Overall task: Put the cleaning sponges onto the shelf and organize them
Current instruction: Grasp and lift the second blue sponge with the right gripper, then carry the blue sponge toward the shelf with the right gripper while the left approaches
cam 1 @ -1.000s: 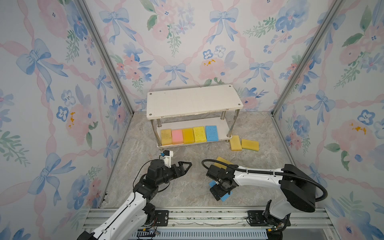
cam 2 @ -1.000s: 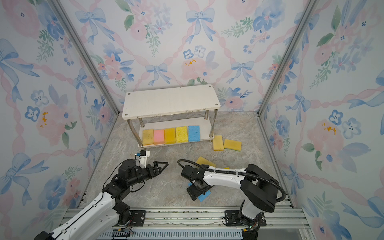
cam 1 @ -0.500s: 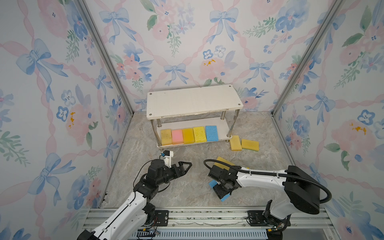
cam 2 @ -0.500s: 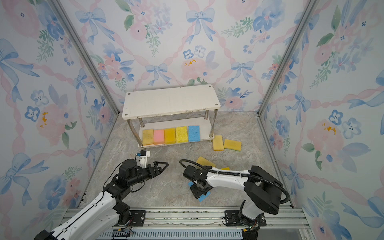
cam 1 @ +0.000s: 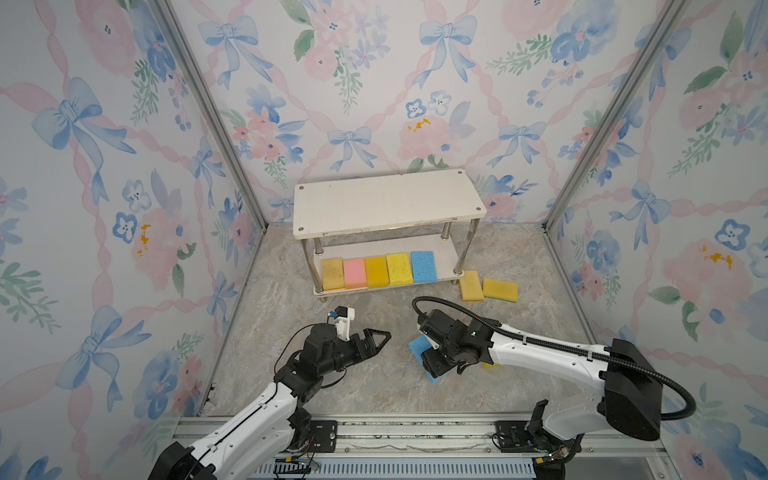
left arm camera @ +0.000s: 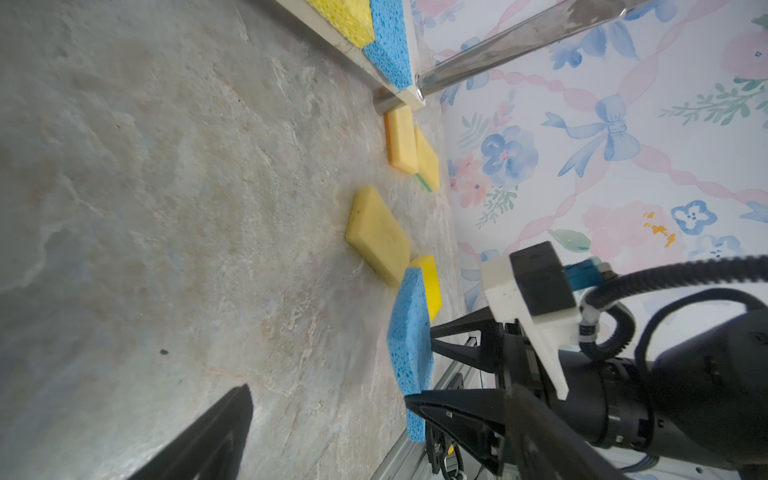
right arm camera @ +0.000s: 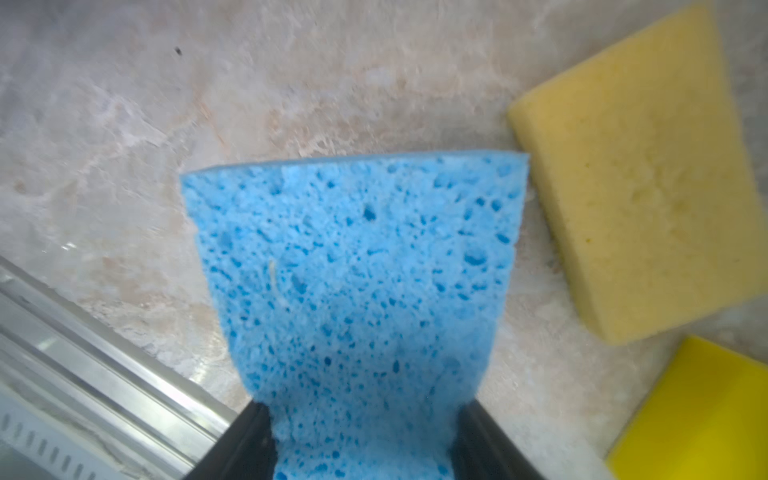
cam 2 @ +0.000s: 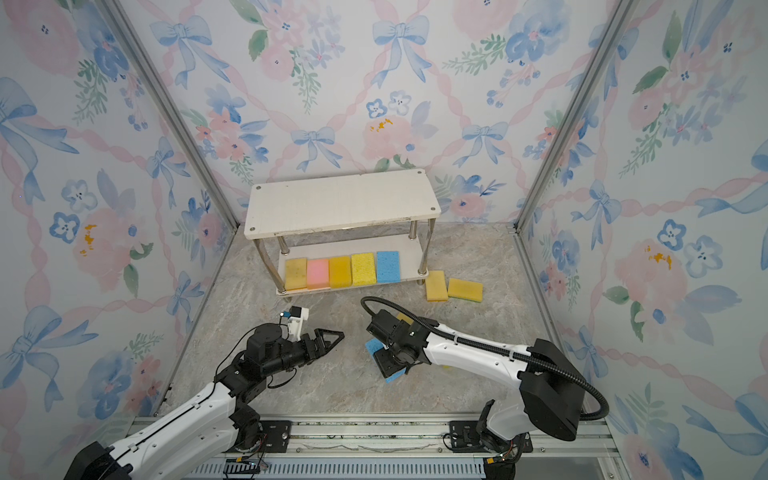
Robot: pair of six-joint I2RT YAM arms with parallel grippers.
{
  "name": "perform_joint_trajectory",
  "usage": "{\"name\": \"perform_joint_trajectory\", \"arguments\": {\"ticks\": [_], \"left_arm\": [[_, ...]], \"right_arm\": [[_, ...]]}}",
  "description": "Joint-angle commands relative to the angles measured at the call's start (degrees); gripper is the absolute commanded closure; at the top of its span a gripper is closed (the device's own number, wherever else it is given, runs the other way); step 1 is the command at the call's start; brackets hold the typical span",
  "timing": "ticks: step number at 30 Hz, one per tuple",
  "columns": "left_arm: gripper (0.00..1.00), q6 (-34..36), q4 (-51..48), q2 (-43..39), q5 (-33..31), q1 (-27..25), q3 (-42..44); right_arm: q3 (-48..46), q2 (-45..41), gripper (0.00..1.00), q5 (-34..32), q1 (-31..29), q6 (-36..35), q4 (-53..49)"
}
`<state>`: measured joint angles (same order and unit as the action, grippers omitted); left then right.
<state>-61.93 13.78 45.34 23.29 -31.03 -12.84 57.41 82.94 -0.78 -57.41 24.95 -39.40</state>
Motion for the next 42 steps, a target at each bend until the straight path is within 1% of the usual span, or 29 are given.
{"name": "perform_joint_trajectory", "arguments": {"ticks": [1,6,12,15,16,18,20,21,22,23,24,25,27,29,31,34,36,38,42], "left_arm": [[0.07,-2.7,6.1,1.2,-2.0,-1.1,-0.4],[0.12,-1.6,6.6,4.0,-2.7,-2.9,-3.4],[0.16,0.1,6.8,8.4,-3.7,-6.4,-6.7],[0.21,0.7,7.0,10.2,-4.5,-7.7,-8.0],[0.26,0.8,7.1,10.8,-4.5,-8.1,-8.4],[0.40,1.1,7.3,11.8,-4.5,-8.6,-9.0],[0.57,1.3,7.4,12.4,-4.6,-8.9,-9.4],[0.64,1.3,7.4,12.4,-4.8,-8.9,-9.6],[0.73,1.6,7.3,12.6,-4.9,-8.9,-9.8],[0.86,2.0,7.4,12.8,-5.0,-8.9,-10.0],[0.97,2.4,7.4,12.9,-4.9,-8.8,-10.1],[1.00,3.0,7.4,13.1,-4.5,-8.8,-10.4],[1.00,4.2,7.1,13.7,-2.6,-8.4,-11.0],[1.00,6.2,5.8,14.4,0.5,-7.1,-12.2],[1.00,9.1,2.9,15.1,5.1,-4.5,-13.6],[1.00,10.4,3.1,14.8,13.3,0.3,-13.7],[1.00,10.9,4.2,14.6,18.3,2.1,-14.1],[1.00,11.6,4.3,14.2,22.0,2.8,-15.1],[1.00,10.5,6.5,12.8,25.8,2.8,-15.7]], "right_arm": [[3.8,-0.8,0.38,2.5,0.2,-0.8,-1.7],[6.7,-1.4,0.39,4.1,-0.3,-0.4,-1.0],[9.9,-0.6,0.40,4.1,-1.8,-0.9,-2.0],[10.8,-0.1,0.40,3.7,-2.3,-0.9,-2.5],[10.8,-0.2,0.40,3.6,-2.3,-0.9,-2.4],[10.8,-0.4,0.41,3.8,-2.2,-0.8,-2.0],[10.8,-0.4,0.41,4.3,-2.4,-0.6,-1.6],[10.8,-0.5,0.41,4.4,-2.4,-0.6,-1.5],[10.6,-0.5,0.41,4.4,-2.4,-0.5,-1.4],[10.4,-0.7,0.41,4.7,-2.3,-0.6,-1.2],[10.1,-0.9,0.40,5.5,-2.1,-0.7,-0.9],[9.7,-1.3,0.39,6.6,-1.6,-0.8,-0.5],[8.8,-2.5,0.29,7.9,-0.7,-0.7,0.1],[7.8,-4.8,0.15,9.7,0.9,-1.2,0.2],[6.8,-7.5,0.10,11.6,3.1,-1.6,0.2],[4.5,-11.9,0.09,19.0,8.1,-1.3,2.7],[3.9,-13.7,0.10,23.9,11.0,-1.1,4.2],[3.9,-13.9,0.11,29.3,13.0,-0.9,5.6],[3.9,-14.6,0.13,33.4,14.1,-0.4,8.7]]}}
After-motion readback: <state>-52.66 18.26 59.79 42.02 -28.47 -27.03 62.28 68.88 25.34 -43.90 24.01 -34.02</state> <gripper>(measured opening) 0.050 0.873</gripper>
